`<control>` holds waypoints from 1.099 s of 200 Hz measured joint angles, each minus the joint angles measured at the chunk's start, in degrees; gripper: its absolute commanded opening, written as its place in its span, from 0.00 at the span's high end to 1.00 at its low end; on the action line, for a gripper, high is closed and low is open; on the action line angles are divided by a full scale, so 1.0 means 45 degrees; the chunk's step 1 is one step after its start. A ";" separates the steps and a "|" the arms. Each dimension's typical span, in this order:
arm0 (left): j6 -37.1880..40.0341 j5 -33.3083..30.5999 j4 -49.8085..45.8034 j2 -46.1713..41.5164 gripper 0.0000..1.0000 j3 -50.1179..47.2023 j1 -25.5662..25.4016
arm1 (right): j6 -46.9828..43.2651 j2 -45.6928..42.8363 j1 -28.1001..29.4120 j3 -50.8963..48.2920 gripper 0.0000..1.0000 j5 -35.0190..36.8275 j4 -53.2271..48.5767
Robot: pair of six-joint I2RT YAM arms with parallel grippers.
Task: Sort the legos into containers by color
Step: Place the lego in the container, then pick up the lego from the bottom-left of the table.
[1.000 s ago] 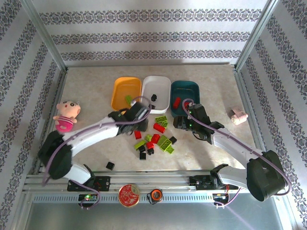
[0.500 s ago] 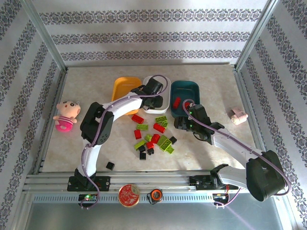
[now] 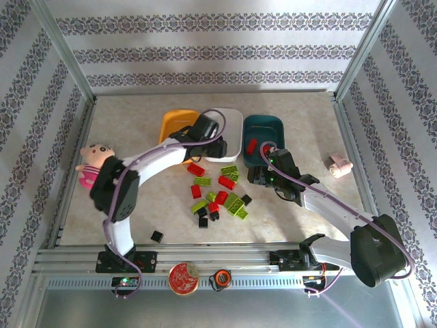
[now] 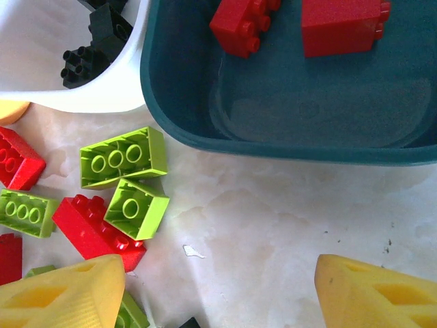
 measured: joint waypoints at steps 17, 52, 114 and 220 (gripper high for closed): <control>-0.0117 -0.0029 -0.0010 -0.1885 0.28 -0.1778 -0.0209 | 0.0000 0.0000 0.0000 -0.0005 0.26 -0.0005 0.0058; -0.0923 -0.0189 -0.1219 -0.5727 0.27 -0.5430 -0.1030 | 0.0000 0.0000 0.0005 -0.0073 0.26 -0.0015 0.0223; -0.4318 -0.0733 -0.5746 -1.0977 0.27 -0.9054 -0.2681 | 0.0005 0.0291 0.0010 -0.0170 0.26 -0.0121 0.0510; -0.7732 -0.0962 -0.7441 -1.0569 0.29 -1.0302 -0.3337 | 0.0000 0.0301 0.0010 -0.0277 0.26 -0.0117 0.0607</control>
